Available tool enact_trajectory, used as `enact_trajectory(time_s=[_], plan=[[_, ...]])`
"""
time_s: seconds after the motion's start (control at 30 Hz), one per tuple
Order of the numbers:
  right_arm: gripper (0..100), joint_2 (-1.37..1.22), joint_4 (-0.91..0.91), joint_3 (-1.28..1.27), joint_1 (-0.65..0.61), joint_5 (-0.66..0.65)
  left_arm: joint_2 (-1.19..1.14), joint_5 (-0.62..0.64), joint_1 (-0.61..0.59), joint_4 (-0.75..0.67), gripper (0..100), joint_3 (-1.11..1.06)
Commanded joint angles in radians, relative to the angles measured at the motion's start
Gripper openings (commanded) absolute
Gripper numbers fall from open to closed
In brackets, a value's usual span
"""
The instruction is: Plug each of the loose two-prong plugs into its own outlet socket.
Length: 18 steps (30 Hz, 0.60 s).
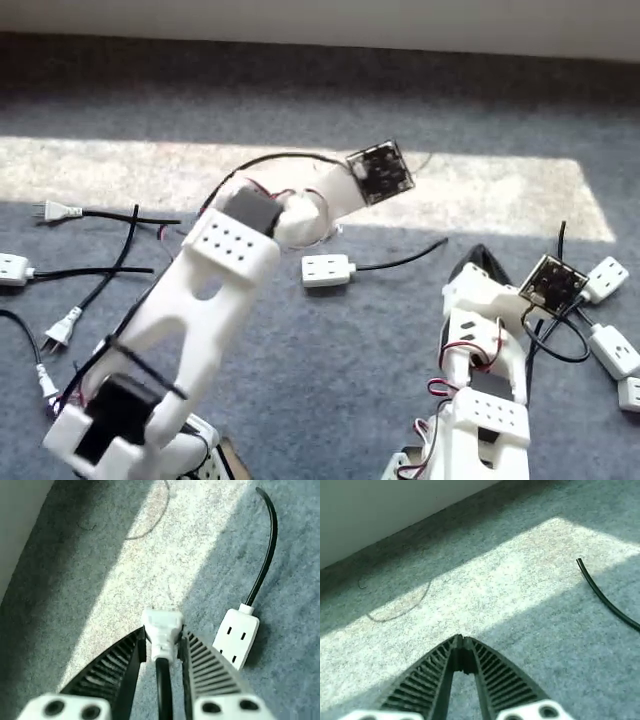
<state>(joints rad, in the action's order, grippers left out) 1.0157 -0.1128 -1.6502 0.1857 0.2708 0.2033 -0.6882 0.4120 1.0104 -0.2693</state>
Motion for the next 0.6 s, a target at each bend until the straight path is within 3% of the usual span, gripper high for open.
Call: enact_trajectory(time_s=[0.0, 0.3, 0.43, 0.57], plan=[[0.9, -0.001, -0.007, 0.001, 0.007, 0.003, -0.248, -0.186, 0.019, 0.310, 1, 0.369], [0.9, -0.001, -0.007, 0.001, 0.002, 0.003, -0.625, -0.242, 0.038, 0.707, 1, 0.845], [0.9, -0.001, -0.007, 0.001, 0.002, 0.003, -0.714, -0.239, 0.027, 0.749, 1, 0.958], [0.9, -0.001, -0.007, 0.001, 0.002, 0.003, -0.734, -0.203, 0.008, 0.750, 1, 0.941]])
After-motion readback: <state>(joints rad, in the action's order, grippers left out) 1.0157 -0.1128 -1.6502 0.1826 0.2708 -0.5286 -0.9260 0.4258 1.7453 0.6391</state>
